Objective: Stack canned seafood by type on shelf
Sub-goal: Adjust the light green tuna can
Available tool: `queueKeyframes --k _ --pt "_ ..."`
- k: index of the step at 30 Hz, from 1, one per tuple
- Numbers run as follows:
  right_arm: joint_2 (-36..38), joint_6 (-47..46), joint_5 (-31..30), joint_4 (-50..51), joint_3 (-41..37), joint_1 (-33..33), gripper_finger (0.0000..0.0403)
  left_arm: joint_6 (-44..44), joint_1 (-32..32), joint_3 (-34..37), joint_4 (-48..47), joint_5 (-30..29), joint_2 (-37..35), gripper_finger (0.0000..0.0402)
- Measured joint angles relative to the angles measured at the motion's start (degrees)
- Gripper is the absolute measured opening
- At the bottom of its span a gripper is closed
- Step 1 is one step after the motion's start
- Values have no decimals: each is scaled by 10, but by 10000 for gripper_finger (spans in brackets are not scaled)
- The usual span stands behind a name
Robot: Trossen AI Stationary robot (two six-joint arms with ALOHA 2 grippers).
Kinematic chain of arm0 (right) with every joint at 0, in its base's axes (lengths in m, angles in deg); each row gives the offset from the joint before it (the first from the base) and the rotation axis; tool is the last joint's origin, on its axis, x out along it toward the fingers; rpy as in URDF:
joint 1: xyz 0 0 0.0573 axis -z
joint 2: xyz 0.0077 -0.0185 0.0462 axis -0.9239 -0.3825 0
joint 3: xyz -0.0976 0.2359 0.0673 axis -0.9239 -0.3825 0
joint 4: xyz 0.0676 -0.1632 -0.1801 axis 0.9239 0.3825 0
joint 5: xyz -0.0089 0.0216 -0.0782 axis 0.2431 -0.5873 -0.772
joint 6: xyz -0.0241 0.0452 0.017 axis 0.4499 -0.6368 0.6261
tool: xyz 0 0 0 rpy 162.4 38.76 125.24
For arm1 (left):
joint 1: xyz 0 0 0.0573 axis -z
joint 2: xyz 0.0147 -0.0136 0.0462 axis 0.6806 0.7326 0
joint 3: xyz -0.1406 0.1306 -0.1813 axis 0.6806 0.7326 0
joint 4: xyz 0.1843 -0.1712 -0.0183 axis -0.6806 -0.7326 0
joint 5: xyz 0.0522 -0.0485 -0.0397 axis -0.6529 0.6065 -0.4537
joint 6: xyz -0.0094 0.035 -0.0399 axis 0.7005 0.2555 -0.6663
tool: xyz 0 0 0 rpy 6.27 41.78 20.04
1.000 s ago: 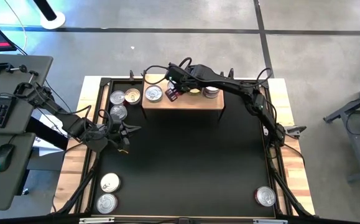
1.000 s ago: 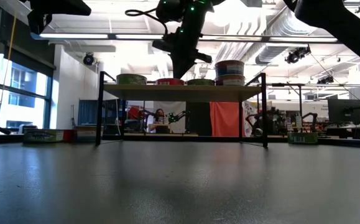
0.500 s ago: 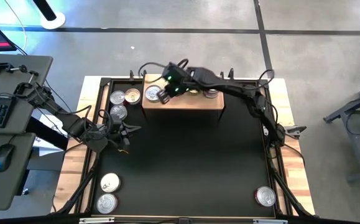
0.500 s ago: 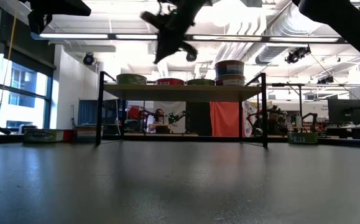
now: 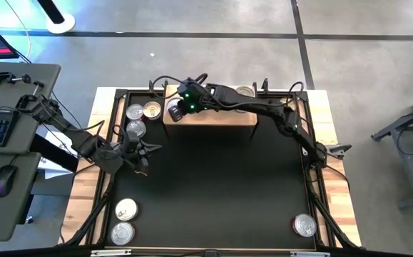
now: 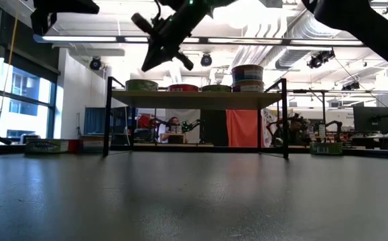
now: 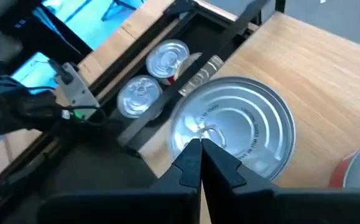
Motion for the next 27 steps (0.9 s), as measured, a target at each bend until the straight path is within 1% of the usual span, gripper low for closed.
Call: queueKeyframes --k 10,17,19,23,27 --pt "-20 1 -1 -11 0 3 0 92 1 0 88 48 0 0" --pt "-30 0 -3 -11 1 13 0 101 0 0 112 54 0 0" --pt "-31 1 -5 -12 1 17 0 101 0 0 131 67 0 0" --pt "-31 2 -31 -15 1 23 0 101 -3 0 204 121 0 0" --pt "-31 1 -40 -14 1 34 0 109 -14 0 251 161 0 0"
